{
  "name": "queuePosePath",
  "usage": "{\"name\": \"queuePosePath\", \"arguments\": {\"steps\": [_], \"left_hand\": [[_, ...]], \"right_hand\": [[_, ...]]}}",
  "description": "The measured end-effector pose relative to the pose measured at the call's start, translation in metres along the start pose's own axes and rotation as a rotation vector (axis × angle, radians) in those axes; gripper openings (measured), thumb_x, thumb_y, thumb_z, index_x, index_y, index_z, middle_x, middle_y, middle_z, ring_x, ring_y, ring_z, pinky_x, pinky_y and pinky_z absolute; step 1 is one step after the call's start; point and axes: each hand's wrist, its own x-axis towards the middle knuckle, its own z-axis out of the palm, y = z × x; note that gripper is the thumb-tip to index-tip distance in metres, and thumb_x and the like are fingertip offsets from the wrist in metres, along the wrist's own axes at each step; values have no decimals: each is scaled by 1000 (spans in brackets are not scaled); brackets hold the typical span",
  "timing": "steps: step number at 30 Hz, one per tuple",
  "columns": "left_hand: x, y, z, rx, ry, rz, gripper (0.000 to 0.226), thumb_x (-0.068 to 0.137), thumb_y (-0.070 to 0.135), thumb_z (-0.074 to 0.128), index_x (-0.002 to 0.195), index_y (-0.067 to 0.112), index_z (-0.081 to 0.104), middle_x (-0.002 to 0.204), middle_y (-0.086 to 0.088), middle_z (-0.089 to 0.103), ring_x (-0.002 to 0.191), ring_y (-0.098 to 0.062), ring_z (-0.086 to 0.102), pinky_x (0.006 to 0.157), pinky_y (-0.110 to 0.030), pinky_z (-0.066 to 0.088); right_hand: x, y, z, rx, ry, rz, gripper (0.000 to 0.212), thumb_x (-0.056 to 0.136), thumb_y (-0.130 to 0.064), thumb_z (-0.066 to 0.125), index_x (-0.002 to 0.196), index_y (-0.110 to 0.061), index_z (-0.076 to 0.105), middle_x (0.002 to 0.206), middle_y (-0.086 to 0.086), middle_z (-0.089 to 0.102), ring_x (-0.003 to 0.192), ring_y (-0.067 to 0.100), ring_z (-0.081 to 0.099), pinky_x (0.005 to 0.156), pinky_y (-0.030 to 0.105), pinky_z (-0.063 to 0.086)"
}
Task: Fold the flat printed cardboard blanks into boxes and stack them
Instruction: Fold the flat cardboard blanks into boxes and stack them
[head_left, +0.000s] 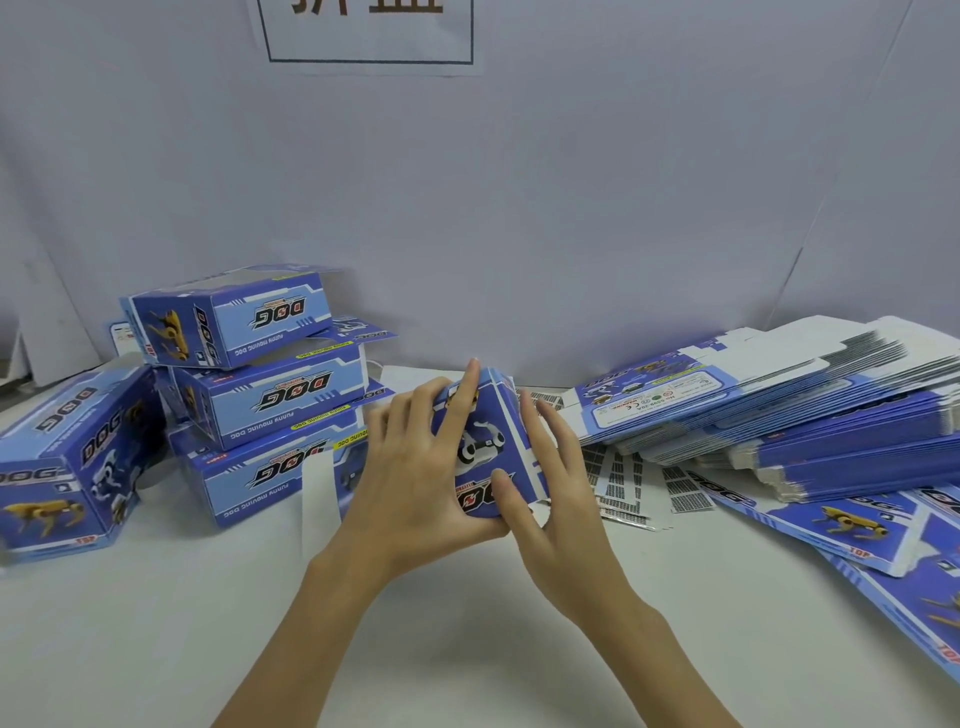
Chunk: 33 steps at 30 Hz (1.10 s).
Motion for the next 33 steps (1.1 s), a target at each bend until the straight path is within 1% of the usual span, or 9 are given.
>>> {"name": "queuePosePath", "arguments": {"steps": [5, 10, 12, 15, 21, 25, 28, 31, 33], "left_hand": [[0, 0, -3, -15, -10, 3, 121, 71, 88, 57, 166, 24, 19, 150, 0, 43, 137, -15, 39, 115, -47, 39], [2, 4, -5, -18, -25, -4, 120, 71, 90, 56, 165, 25, 21, 148, 1, 48, 135, -16, 43, 114, -45, 37], [1, 5, -6, -8, -40, -6, 121, 71, 90, 56, 166, 25, 19, 148, 2, 46, 135, -15, 41, 115, -44, 37], [1, 6, -6, 4, -57, -15, 123, 70, 90, 56, 166, 27, 15, 149, 3, 43, 136, -13, 39, 116, -41, 34], [-1, 10, -3, 9, -48, -21, 124, 69, 87, 61, 166, 25, 17, 148, 1, 45, 134, -13, 38, 114, -36, 30], [-2, 13, 0, 34, -57, -26, 123, 70, 90, 53, 167, 24, 14, 149, 0, 44, 135, -16, 39, 114, -41, 32], [-3, 13, 1, 47, -67, -28, 123, 70, 93, 47, 167, 25, 13, 151, -1, 43, 137, -17, 37, 115, -42, 32], [-2, 11, 1, 39, -74, -33, 123, 70, 96, 41, 166, 26, 8, 154, -4, 41, 140, -18, 30, 117, -45, 30], [-2, 11, 0, 45, -66, -32, 123, 70, 94, 42, 166, 24, 11, 152, -6, 44, 139, -21, 34, 115, -47, 32]], "right_hand": [[-1, -1, 2, 37, -17, 29, 62, 107, -40, 52, 163, -47, 27, 169, -16, 19, 153, 5, 30, 95, 26, 60], [-2, -5, 4, 322, 20, 153, 47, 109, -43, 42, 155, -54, 41, 167, -9, 32, 153, 10, 35, 105, 28, 55], [-1, -7, 9, 298, 89, 145, 44, 112, -39, 40, 154, -49, 44, 165, -8, 36, 151, 10, 39, 102, 25, 56], [-1, -12, 19, 309, 182, 154, 42, 106, -39, 40, 147, -46, 46, 163, -13, 35, 145, 1, 43, 93, 18, 57], [-2, -15, 23, 406, 267, 181, 36, 105, -38, 42, 140, -47, 52, 160, -12, 41, 144, 5, 47, 89, 23, 60], [-3, -8, 17, 379, 205, 183, 39, 105, -37, 43, 142, -46, 50, 161, -7, 42, 145, 6, 46, 89, 24, 61], [-4, -2, 11, 285, 124, 140, 44, 109, -32, 41, 152, -42, 43, 165, -9, 33, 146, 0, 42, 92, 22, 59], [-5, 1, 10, 122, 65, 74, 58, 104, -40, 52, 159, -41, 33, 168, -15, 24, 149, -2, 35, 92, 19, 59], [-4, 1, 10, 65, 69, 63, 61, 103, -37, 56, 159, -43, 32, 168, -16, 23, 149, -5, 33, 91, 19, 59]]}}
